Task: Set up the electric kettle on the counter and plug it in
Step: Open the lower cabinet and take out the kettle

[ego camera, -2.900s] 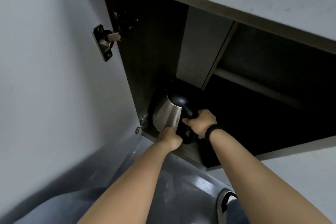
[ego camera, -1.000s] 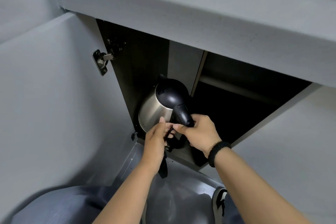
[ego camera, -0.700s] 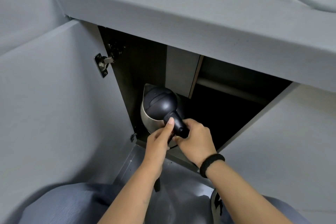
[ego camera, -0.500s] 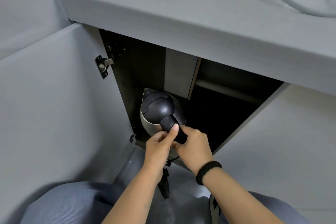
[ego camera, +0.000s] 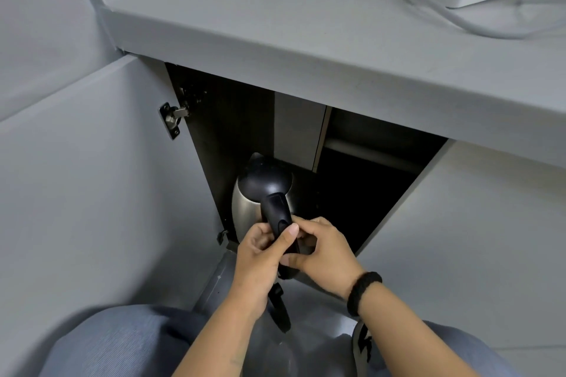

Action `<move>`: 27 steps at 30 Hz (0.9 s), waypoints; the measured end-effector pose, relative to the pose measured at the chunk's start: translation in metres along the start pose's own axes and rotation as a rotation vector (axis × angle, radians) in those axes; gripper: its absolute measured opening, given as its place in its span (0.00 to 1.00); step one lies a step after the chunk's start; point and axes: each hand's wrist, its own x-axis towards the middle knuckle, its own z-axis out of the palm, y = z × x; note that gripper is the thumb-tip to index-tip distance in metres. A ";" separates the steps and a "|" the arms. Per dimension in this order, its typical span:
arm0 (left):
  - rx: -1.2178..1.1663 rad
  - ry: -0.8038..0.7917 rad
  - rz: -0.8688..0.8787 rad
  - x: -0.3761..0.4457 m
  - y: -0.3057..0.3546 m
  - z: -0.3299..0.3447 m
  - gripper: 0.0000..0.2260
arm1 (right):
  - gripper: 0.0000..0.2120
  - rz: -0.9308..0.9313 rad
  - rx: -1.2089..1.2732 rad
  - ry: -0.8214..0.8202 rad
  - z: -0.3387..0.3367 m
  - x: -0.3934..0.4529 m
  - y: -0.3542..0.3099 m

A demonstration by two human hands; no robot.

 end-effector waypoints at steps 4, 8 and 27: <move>-0.050 0.017 -0.062 -0.017 0.004 0.001 0.20 | 0.29 -0.027 0.055 -0.108 -0.017 -0.012 0.000; -0.117 0.024 -0.096 -0.034 0.008 0.002 0.22 | 0.24 -0.038 0.111 -0.112 -0.032 -0.026 0.001; -0.244 0.040 0.093 -0.106 0.048 0.017 0.13 | 0.05 -0.127 -0.087 0.158 -0.025 -0.091 0.001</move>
